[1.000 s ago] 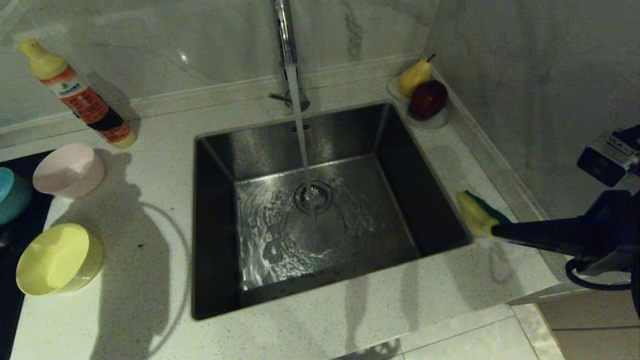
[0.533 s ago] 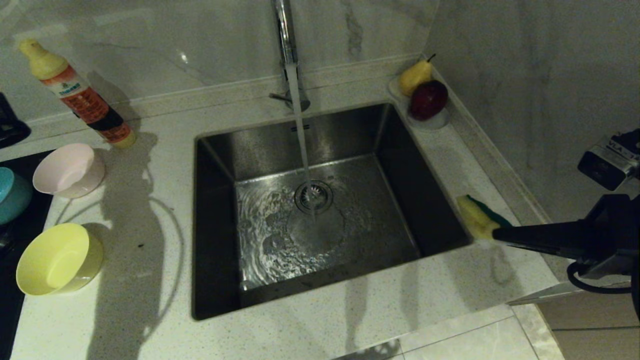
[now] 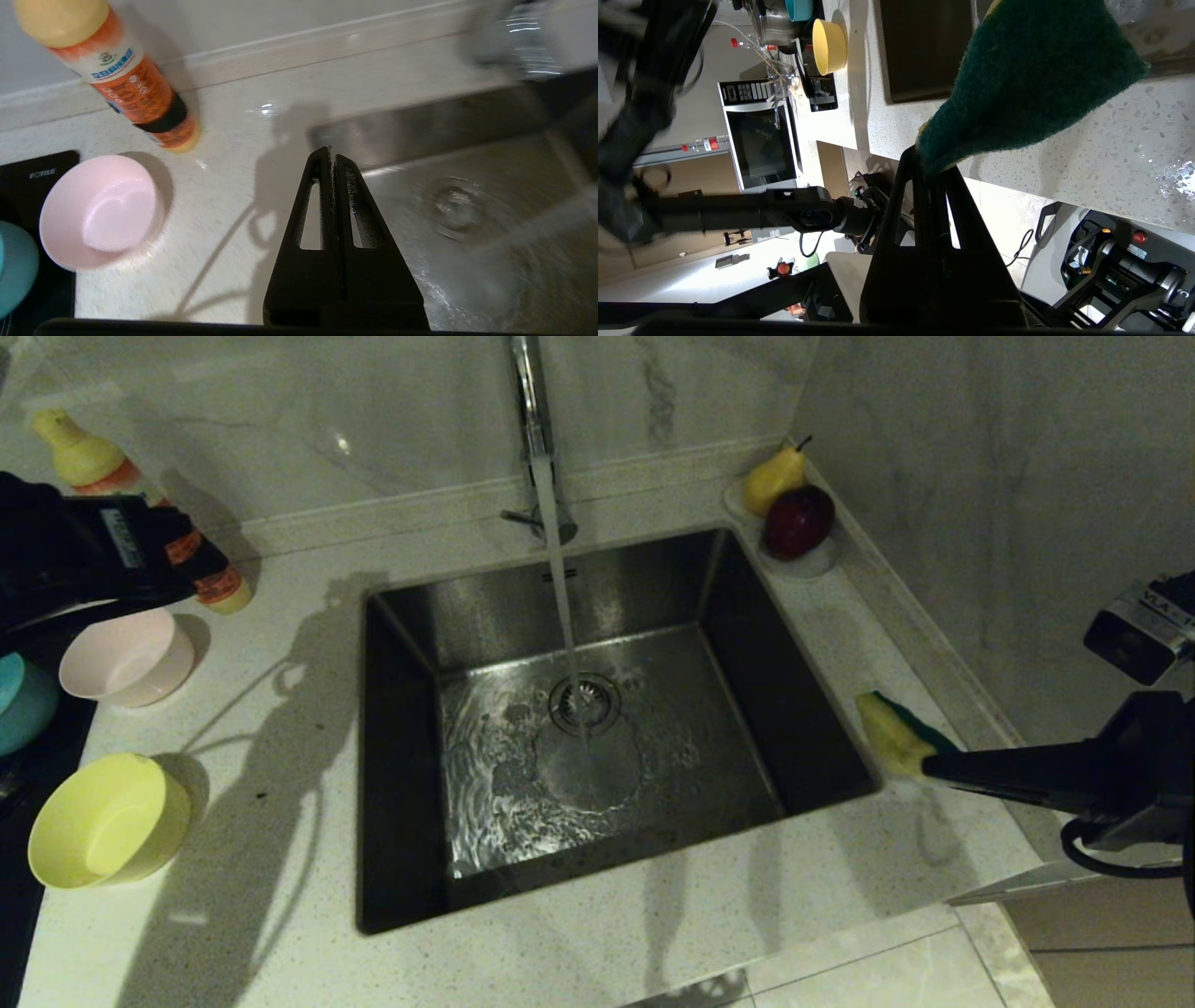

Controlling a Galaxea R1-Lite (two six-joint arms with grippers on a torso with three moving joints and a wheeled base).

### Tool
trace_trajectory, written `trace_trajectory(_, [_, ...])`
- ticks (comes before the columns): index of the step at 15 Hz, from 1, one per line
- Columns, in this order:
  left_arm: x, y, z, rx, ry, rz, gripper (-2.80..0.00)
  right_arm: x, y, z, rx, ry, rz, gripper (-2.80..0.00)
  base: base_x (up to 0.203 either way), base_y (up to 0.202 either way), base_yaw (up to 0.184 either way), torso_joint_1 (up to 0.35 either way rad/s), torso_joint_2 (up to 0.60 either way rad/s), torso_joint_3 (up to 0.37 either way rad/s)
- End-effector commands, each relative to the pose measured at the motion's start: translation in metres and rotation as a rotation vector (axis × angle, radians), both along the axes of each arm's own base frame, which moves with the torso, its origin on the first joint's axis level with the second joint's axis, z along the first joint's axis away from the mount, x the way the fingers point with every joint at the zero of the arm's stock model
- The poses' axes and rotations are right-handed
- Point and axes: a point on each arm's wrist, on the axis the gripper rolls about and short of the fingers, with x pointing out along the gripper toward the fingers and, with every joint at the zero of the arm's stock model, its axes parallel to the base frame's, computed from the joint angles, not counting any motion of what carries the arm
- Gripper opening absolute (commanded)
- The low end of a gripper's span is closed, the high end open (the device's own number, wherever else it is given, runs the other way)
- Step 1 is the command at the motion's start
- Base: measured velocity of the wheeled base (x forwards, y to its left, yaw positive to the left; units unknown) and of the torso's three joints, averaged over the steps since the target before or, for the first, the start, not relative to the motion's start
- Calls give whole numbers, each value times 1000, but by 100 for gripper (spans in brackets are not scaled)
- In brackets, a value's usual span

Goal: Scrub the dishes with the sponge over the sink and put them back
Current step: Put down the sponge

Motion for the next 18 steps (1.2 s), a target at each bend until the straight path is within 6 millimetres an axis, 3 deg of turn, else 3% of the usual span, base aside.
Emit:
trace_trajectory(1, [-83, 1, 9, -15, -151, -39, -280, -3, 0, 0, 4, -1, 4, -280, 0, 0, 0, 0, 0, 0])
trace_trajectory(4, [-154, 12, -12, -36, -256, 19, -280, -3, 0, -2, 2, 8, 4, -280, 0, 0, 0, 0, 0, 0])
trace_trajectory(8, [-199, 20, -42, -56, -323, 205, -280, -4, -1, -5, 0, 20, 2, -280, 0, 0, 0, 0, 0, 0])
trace_trajectory(12, [-219, 19, -99, -40, -282, 256, -280, -6, -1, -7, -1, 25, 2, -280, 0, 0, 0, 0, 0, 0])
trace_trajectory(18, [-212, 17, -220, -5, -43, 140, -280, -8, 1, -5, -4, -1, 10, -280, 0, 0, 0, 0, 0, 0])
